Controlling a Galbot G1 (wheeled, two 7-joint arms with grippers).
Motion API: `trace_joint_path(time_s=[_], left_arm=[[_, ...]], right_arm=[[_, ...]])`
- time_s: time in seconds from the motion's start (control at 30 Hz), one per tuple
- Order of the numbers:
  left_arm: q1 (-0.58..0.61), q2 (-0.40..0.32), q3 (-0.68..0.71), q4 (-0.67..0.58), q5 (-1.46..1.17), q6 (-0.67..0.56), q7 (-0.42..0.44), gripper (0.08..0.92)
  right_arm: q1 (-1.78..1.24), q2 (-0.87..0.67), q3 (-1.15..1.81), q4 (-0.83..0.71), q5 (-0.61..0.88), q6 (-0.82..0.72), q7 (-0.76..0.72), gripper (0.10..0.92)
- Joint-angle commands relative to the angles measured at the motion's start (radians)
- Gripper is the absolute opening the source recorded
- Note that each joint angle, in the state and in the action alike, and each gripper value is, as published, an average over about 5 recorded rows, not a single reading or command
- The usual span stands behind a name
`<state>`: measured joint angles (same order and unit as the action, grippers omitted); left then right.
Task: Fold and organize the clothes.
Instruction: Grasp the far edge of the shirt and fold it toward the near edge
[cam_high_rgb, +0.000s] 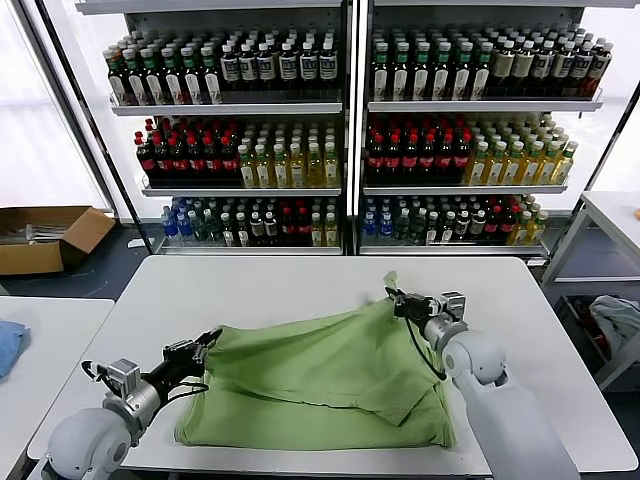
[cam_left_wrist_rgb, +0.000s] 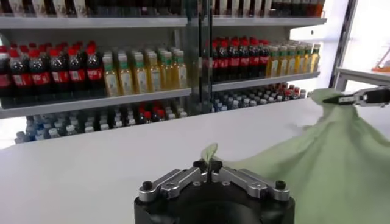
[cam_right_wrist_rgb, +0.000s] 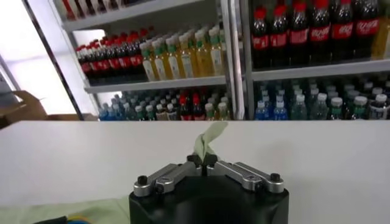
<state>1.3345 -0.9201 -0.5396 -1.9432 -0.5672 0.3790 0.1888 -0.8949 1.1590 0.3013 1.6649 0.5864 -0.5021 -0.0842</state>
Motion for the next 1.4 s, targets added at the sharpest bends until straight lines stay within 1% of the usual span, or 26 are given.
trace_joint_path(time_s=[0.03, 0.23, 0.37, 0.5, 0.63, 0.9, 1.13, 1.23, 1.33, 1.4], left_arm=[[0.006, -0.001, -0.009, -0.002, -0.001, 0.002, -0.004, 0.092], [0.011, -0.002, -0.014, -0.013, -0.003, 0.003, -0.006, 0.092], [0.027, -0.002, -0.024, -0.029, -0.005, 0.003, -0.007, 0.092], [0.059, -0.009, -0.038, -0.050, -0.001, 0.020, -0.018, 0.092], [0.104, -0.018, -0.050, -0.064, 0.013, 0.053, -0.044, 0.092], [0.238, -0.052, -0.061, -0.102, 0.097, 0.086, -0.068, 0.092], [0.329, -0.091, -0.057, -0.123, 0.161, 0.095, -0.088, 0.092], [0.341, -0.098, -0.062, -0.131, 0.168, 0.102, -0.100, 0.092], [0.336, -0.099, -0.082, -0.143, 0.163, 0.116, -0.118, 0.098], [0.331, -0.099, -0.104, -0.151, 0.154, 0.126, -0.132, 0.127]], right_arm=[[-0.173, -0.035, 0.045, 0.178, 0.009, 0.022, -0.006, 0.118], [-0.201, -0.025, 0.048, 0.176, -0.004, 0.046, -0.017, 0.118], [-0.254, -0.034, 0.067, 0.224, -0.010, 0.050, -0.031, 0.118], [-0.334, -0.040, 0.105, 0.280, -0.046, 0.050, -0.034, 0.118], [-0.437, -0.038, 0.149, 0.334, -0.086, 0.057, -0.039, 0.118], [-0.670, 0.005, 0.235, 0.438, -0.154, 0.069, -0.038, 0.118], [-0.754, 0.033, 0.251, 0.441, -0.240, 0.078, -0.035, 0.118], [-0.749, 0.034, 0.256, 0.439, -0.246, 0.078, -0.030, 0.149], [-0.737, 0.033, 0.276, 0.443, -0.245, 0.080, -0.030, 0.226], [-0.727, 0.030, 0.303, 0.447, -0.245, 0.089, -0.035, 0.287]])
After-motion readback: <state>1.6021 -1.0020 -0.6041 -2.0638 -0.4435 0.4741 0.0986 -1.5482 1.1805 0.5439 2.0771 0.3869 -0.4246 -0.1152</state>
